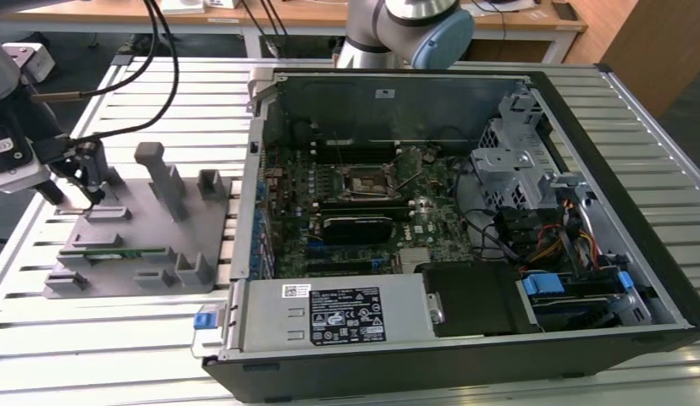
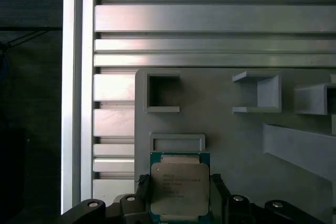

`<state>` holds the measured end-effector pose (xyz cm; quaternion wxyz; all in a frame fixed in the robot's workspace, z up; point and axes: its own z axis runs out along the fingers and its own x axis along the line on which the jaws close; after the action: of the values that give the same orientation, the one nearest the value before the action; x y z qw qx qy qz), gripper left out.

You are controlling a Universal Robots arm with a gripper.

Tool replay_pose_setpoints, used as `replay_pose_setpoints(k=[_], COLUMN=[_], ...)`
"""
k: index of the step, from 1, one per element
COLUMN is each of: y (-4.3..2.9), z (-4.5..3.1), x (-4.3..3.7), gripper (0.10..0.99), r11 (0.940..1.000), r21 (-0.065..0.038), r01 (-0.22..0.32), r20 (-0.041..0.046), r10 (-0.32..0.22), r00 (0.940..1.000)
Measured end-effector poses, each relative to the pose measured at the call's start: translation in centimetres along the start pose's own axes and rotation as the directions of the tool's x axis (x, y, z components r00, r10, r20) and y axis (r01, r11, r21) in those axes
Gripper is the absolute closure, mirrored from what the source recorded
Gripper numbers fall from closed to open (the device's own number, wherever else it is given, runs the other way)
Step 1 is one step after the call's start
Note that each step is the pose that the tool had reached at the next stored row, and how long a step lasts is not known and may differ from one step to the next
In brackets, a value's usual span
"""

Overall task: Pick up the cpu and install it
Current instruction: 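Pick up the cpu and move it towards the insertion slot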

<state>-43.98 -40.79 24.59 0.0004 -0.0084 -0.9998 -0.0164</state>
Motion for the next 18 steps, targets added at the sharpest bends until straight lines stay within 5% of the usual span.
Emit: replay_pose_setpoints(k=[18], y=[0.16], z=[-1.8], x=[0.1], gripper=[0.549], r11=[1.0], r21=[0.0], r01=[0.0], r20=[-0.0001], r10=[0.0], r00=[1.0])
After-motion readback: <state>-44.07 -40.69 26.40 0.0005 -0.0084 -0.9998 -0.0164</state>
